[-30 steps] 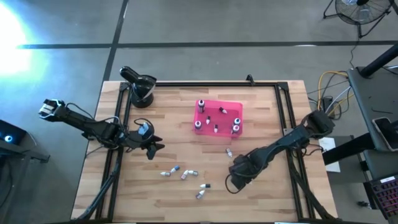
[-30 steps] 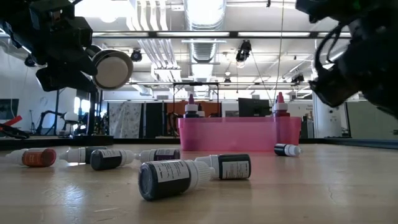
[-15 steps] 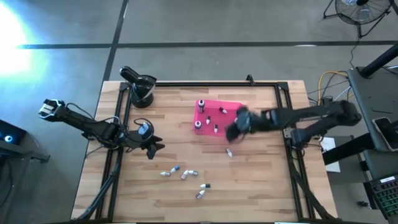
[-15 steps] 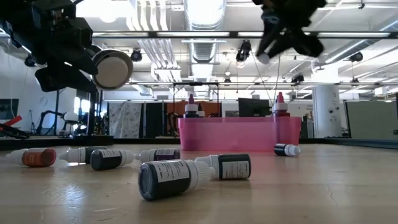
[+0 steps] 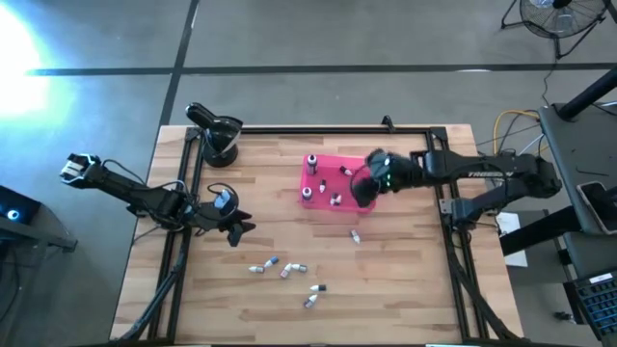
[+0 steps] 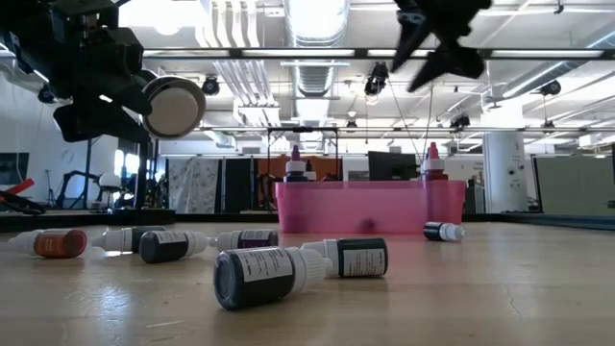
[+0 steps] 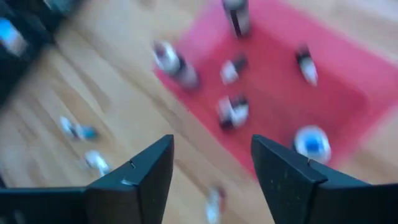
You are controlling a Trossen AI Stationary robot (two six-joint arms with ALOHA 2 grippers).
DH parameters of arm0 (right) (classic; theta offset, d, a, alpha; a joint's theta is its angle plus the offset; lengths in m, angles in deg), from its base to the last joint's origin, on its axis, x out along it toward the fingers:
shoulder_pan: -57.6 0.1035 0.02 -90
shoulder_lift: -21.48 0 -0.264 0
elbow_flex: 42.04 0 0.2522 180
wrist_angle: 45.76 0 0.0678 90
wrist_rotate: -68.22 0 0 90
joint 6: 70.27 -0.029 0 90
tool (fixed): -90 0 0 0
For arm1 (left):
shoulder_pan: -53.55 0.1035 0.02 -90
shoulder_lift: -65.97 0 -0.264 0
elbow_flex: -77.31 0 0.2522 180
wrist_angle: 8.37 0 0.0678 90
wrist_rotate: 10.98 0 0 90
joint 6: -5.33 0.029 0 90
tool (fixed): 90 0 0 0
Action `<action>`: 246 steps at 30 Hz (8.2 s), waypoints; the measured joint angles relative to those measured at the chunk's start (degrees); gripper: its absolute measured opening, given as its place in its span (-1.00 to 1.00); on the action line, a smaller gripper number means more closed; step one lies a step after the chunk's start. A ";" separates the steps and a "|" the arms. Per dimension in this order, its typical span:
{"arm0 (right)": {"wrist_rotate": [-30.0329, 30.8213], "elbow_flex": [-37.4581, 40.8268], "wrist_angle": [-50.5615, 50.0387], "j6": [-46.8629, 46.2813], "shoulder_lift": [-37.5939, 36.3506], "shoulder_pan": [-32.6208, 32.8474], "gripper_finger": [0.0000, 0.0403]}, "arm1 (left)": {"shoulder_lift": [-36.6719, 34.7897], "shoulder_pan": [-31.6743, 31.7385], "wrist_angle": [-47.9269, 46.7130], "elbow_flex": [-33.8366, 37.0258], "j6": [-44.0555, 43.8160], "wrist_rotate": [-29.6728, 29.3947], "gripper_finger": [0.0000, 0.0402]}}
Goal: Pick & Place food coloring
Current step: Put the top small red food coloring into the pink bin, then put the small orange food coloring into the pink bin, then put the small blue food coloring into the pink bin
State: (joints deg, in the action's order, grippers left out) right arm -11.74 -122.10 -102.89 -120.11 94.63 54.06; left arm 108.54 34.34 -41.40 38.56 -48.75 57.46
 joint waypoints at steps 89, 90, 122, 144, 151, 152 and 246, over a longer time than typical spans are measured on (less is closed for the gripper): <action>9.25 -11.00 -11.74 2.12 16.30 9.28 0.02 | 4.21 -1.08 -0.01 -0.04 0.28 14.58 -0.02; 9.21 -10.64 -12.19 1.60 16.46 9.78 0.02 | 5.35 -1.67 0.28 -0.04 1.21 15.63 -0.02; 9.03 -8.26 -18.93 -20.74 16.44 18.30 0.01 | 39.69 -13.83 4.52 -9.27 20.82 12.51 -0.02; 14.64 -7.60 -29.73 -6.81 10.66 24.48 -0.31 | 47.67 -13.37 -3.51 -20.81 2.52 7.56 -0.73; 23.12 -2.90 -31.82 -9.81 -1.99 27.49 -0.44 | 45.31 -12.70 -16.47 -28.31 -9.07 5.53 -0.77; 23.77 -1.79 -31.91 -10.62 -4.09 27.79 -0.45 | 44.74 -12.07 -18.35 -30.10 -9.39 3.95 -0.76; 25.47 17.03 -12.20 -11.64 -17.88 25.47 -0.53 | 61.88 -2.55 -19.74 -38.23 -37.50 15.15 -0.76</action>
State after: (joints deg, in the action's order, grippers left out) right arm 13.73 -105.07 -115.09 -131.75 76.75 79.53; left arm 170.41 31.79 -61.14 0.32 -86.25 72.61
